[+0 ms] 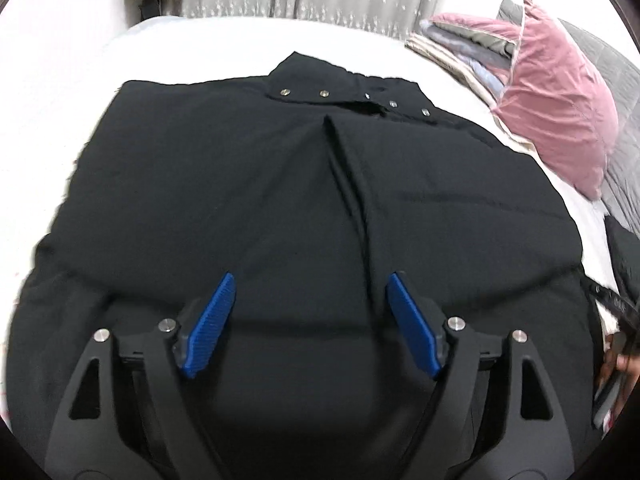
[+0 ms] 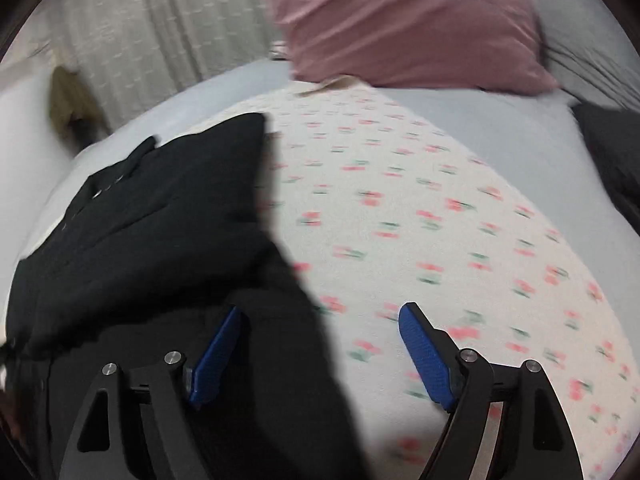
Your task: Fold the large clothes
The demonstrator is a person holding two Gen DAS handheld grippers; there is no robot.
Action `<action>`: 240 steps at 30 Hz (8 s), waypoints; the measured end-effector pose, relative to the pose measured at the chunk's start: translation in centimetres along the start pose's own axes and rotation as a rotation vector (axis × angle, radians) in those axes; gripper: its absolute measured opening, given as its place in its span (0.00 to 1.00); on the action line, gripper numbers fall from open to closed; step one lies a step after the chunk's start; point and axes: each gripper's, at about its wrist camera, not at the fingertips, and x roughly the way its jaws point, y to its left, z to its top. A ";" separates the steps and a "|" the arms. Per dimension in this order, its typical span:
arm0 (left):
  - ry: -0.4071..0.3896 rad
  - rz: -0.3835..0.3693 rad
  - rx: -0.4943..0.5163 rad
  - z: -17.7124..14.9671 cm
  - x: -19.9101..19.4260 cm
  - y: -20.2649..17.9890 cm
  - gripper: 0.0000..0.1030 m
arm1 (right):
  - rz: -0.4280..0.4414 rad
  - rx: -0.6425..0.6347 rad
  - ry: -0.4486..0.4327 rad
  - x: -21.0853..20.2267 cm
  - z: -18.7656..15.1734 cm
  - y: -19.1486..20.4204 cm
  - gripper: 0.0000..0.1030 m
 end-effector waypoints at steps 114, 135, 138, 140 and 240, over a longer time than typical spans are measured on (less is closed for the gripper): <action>-0.348 0.053 -0.292 -2.7 -14.3 13.7 0.79 | 0.466 0.311 -0.054 -13.4 -1.0 -0.1 0.72; -0.061 0.299 0.000 0.6 -3.2 13.2 0.84 | -0.030 -0.232 -0.021 -8.8 -2.3 6.4 0.76; -0.031 0.238 -0.095 1.3 -2.5 15.7 0.84 | -0.058 -0.111 -0.024 -8.3 -1.1 3.2 0.76; -0.011 0.149 -0.168 1.6 -1.8 17.3 0.84 | 0.040 -0.034 0.014 -7.4 -0.5 1.6 0.75; 0.049 -0.119 -0.488 -11.2 -13.7 18.6 0.83 | 0.231 -0.204 -0.082 -17.4 -7.8 15.3 0.79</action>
